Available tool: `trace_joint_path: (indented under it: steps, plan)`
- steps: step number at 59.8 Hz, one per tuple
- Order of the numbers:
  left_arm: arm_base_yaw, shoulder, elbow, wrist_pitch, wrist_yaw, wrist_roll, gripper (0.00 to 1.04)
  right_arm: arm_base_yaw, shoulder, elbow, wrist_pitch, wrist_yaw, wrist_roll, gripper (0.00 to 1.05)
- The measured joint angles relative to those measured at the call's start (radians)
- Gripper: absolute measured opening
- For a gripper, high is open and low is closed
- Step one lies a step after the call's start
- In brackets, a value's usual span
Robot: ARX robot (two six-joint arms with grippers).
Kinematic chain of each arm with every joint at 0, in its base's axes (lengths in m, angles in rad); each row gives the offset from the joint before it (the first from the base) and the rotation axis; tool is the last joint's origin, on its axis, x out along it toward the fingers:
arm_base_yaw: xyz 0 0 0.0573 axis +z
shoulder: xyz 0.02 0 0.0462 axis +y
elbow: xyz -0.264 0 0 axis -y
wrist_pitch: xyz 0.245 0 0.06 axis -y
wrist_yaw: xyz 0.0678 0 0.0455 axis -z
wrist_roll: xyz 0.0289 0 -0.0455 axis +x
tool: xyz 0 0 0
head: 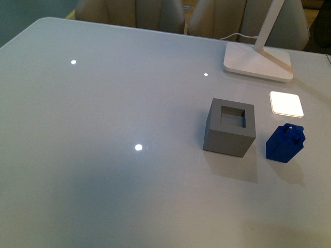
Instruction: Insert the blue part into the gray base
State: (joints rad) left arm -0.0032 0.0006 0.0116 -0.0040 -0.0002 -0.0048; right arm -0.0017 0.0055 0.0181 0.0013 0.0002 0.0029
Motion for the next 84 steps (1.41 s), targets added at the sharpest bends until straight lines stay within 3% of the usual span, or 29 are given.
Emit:
trace_joint_path:
  steps: [36, 38, 42, 46, 55, 58, 70, 84]
  plan:
    - [0.0, 0.0, 0.0, 0.0, 0.0, 0.0, 0.97, 0.009, 0.019, 0.011, -0.038, 0.021, 0.005, 0.96]
    - [0.0, 0.0, 0.0, 0.0, -0.001, 0.0, 0.97, 0.068, 0.137, 0.098, -0.238, 0.131, 0.031, 0.96]
    - [0.0, 0.0, 0.0, 0.0, 0.0, 0.0, 0.97, 0.098, 0.281, 0.168, -0.344, 0.134, 0.048, 0.96]
    - [0.0, 0.0, 0.0, 0.0, 0.0, 0.0, 0.97, 0.079, 0.423, 0.224, -0.308, 0.111, 0.049, 0.96]
    - [0.0, 0.0, 0.0, 0.0, 0.0, 0.0, 0.97, -0.087, 0.918, 0.447, -0.156, -0.043, 0.0, 0.96]
    - [0.0, 0.0, 0.0, 0.0, 0.0, 0.0, 0.97, -0.104, 1.087, 0.526, -0.154, -0.069, -0.002, 0.96]
    - [0.0, 0.0, 0.0, 0.0, 0.0, 0.0, 0.97, -0.079, 1.593, 0.788, -0.187, -0.091, 0.034, 0.96]
    - [0.0, 0.0, 0.0, 0.0, 0.0, 0.0, 0.97, -0.021, 1.876, 0.95, -0.202, -0.089, 0.112, 0.96]
